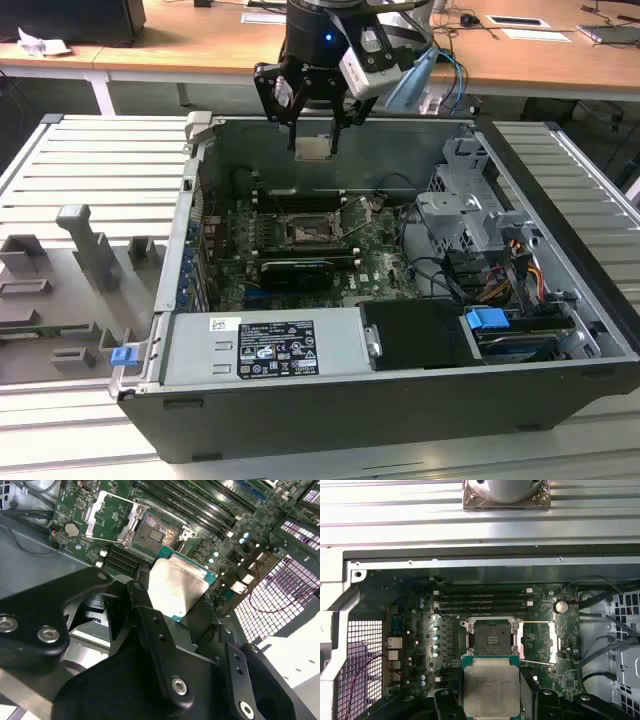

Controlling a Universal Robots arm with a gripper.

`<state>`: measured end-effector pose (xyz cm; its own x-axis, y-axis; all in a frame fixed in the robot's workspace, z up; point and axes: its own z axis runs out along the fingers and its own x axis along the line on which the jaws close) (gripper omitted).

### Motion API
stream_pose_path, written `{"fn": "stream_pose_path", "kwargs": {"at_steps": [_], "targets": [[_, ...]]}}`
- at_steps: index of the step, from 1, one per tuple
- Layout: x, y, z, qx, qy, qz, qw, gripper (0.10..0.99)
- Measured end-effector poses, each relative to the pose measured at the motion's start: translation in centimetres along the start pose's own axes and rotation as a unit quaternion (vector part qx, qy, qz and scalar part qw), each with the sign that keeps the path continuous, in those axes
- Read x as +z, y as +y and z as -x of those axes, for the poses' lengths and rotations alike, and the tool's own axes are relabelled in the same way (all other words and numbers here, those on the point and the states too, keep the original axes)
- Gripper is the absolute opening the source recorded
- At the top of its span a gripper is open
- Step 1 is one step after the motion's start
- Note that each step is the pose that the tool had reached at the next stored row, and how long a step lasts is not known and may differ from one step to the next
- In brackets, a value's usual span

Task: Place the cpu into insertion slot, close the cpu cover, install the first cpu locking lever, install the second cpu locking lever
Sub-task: 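Place the cpu into insertion slot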

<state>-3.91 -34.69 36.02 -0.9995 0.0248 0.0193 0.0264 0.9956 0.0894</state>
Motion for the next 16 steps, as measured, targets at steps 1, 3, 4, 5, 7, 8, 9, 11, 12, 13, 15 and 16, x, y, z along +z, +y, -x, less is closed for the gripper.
{"fn": "stream_pose_path", "kwargs": {"at_steps": [1, 3, 4, 5, 7, 8, 9, 11, 12, 13, 15, 16], "targets": [[0.00, 0.00, 0.00, 0.003, -0.0002, 0.0000, 1.0000, 0.541], [0.09, -0.01, 0.00, 0.015, -0.0013, 0.0002, 0.9999, 0.541], [0.19, -0.02, 0.01, 0.016, -0.0014, -0.0001, 0.9999, 0.541], [0.27, -0.02, 0.01, 0.016, -0.0014, -0.0004, 0.9999, 0.541], [0.32, -0.04, 0.01, 0.019, -0.0018, -0.0017, 0.9998, 0.541], [0.34, -0.03, 0.01, 0.025, -0.0022, -0.0017, 0.9997, 0.541], [0.35, -0.03, 0.02, 0.027, -0.0025, -0.0017, 0.9996, 0.541], [0.36, -0.03, 0.02, 0.030, -0.0028, -0.0017, 0.9995, 0.541], [0.38, -0.03, 0.02, 0.035, -0.0031, -0.0016, 0.9994, 0.541], [0.39, -0.03, 0.02, 0.037, -0.0034, -0.0015, 0.9993, 0.541], [0.41, -0.04, 0.02, 0.045, -0.0040, -0.0014, 0.9990, 0.541], [0.42, -0.04, 0.02, 0.050, -0.0045, -0.0013, 0.9987, 0.541]]}}
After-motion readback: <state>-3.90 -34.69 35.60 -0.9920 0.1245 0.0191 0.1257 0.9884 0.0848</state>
